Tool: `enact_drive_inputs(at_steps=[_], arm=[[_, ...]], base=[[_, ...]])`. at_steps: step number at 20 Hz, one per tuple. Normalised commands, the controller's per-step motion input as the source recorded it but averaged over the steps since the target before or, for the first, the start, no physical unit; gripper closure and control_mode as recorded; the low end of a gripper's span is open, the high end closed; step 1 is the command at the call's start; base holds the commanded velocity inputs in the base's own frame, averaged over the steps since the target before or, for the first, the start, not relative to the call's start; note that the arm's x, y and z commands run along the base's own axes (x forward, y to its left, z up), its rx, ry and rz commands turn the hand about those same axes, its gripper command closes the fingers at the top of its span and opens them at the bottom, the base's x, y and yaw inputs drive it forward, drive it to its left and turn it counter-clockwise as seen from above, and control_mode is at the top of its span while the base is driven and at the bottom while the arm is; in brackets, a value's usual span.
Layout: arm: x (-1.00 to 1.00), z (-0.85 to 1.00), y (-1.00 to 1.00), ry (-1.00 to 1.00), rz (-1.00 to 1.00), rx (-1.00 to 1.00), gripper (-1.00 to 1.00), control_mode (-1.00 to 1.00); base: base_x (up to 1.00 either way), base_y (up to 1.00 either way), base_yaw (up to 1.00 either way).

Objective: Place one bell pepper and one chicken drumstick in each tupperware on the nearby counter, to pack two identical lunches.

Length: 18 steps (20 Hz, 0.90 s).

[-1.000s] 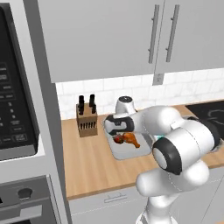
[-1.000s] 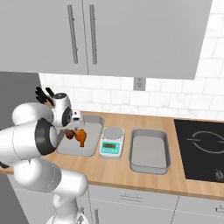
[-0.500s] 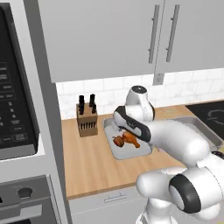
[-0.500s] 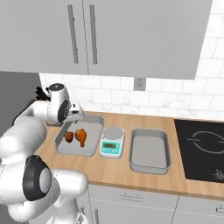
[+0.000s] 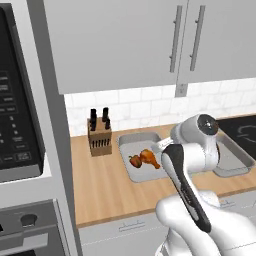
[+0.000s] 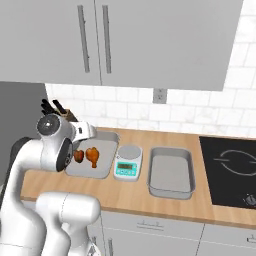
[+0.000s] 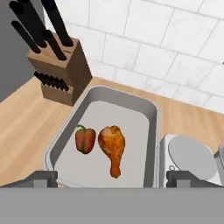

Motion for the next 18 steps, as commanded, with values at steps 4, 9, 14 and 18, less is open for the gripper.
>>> enact_drive_inputs(at_steps=[4, 9, 14, 18], arm=[[-1.0, 1.0, -0.52, -0.24, -0.03, 0.08, -1.0, -1.0], [-1.0, 0.85, -0.23, -0.09, 0.02, 0.07, -1.0, -1.0], [-0.2, 0.06, 0.0, 0.01, 0.02, 0.0, -1.0, 1.0], [0.0, 0.0, 0.0, 0.0, 0.0, 0.0, -1.0, 1.0]], base=[[0.0, 0.0, 0.0], [0.0, 0.0, 0.0], [-0.8, 0.03, 0.27], [-0.48, 0.0, 0.87]])
